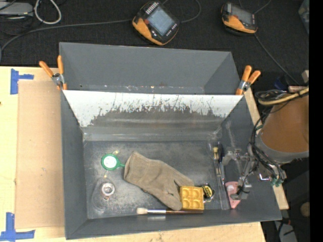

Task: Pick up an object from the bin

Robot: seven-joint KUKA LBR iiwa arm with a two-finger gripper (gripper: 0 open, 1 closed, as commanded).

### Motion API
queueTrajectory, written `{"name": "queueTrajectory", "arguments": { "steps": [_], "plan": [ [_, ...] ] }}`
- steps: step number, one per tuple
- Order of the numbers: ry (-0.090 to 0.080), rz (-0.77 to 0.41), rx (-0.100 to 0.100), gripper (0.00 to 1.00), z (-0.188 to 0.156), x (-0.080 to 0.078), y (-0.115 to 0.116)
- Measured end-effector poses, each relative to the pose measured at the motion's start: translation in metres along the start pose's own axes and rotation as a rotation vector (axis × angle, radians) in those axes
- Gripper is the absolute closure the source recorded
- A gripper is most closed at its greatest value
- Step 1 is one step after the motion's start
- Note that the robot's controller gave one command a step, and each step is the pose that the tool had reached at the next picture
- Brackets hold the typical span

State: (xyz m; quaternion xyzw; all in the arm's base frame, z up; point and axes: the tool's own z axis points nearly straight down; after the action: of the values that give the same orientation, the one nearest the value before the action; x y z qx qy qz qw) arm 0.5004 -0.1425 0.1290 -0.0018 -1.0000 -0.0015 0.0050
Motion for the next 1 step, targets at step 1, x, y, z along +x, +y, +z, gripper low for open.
{"name": "queueTrajectory", "arguments": {
  "steps": [1],
  "plan": [
    [-0.007, -0.006, 0.002, 0.0, -0.0037, -0.0021, 0.0008]
  ]
}}
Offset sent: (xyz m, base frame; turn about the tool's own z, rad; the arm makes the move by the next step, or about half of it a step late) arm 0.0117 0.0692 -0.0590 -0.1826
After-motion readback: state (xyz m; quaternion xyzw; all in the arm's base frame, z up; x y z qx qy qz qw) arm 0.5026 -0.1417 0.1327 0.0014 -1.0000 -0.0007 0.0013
